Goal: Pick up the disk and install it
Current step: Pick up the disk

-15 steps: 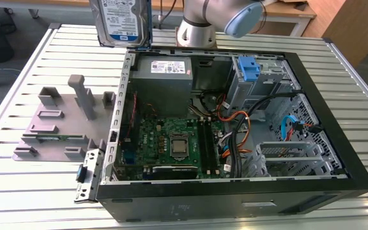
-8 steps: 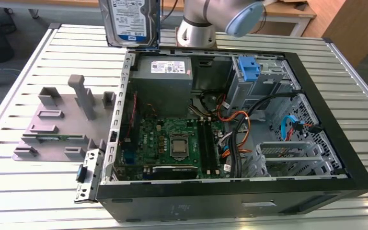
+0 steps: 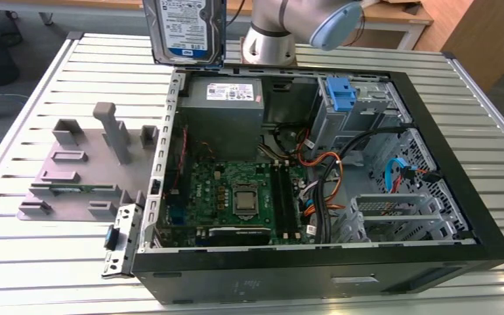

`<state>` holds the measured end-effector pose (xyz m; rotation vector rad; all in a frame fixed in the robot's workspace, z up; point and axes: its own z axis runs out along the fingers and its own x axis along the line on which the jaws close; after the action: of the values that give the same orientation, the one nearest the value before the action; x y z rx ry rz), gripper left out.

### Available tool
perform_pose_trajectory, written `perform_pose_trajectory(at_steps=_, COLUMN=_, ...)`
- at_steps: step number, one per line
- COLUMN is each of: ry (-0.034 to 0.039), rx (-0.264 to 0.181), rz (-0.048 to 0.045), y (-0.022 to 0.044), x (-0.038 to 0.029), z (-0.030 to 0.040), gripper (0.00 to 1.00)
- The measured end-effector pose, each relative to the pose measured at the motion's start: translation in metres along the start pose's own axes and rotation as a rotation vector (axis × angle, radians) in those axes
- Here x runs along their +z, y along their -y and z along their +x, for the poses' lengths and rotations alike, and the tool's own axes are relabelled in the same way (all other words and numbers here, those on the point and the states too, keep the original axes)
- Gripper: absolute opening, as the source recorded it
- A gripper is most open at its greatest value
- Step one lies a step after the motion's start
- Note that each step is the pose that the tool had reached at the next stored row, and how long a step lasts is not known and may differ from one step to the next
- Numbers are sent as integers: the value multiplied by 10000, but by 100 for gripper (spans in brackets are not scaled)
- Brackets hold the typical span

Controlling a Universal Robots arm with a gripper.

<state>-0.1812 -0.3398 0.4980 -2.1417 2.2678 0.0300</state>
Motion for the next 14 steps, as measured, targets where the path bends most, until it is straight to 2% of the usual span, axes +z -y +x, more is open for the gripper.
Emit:
perform_pose_trajectory(at_steps=7, ry=0, rx=-1, rz=0, y=4, x=1, z=52, gripper=35)
perform_pose_trajectory(at_steps=14, ry=0, rx=-1, rz=0, y=11, x=2, z=174, gripper=35)
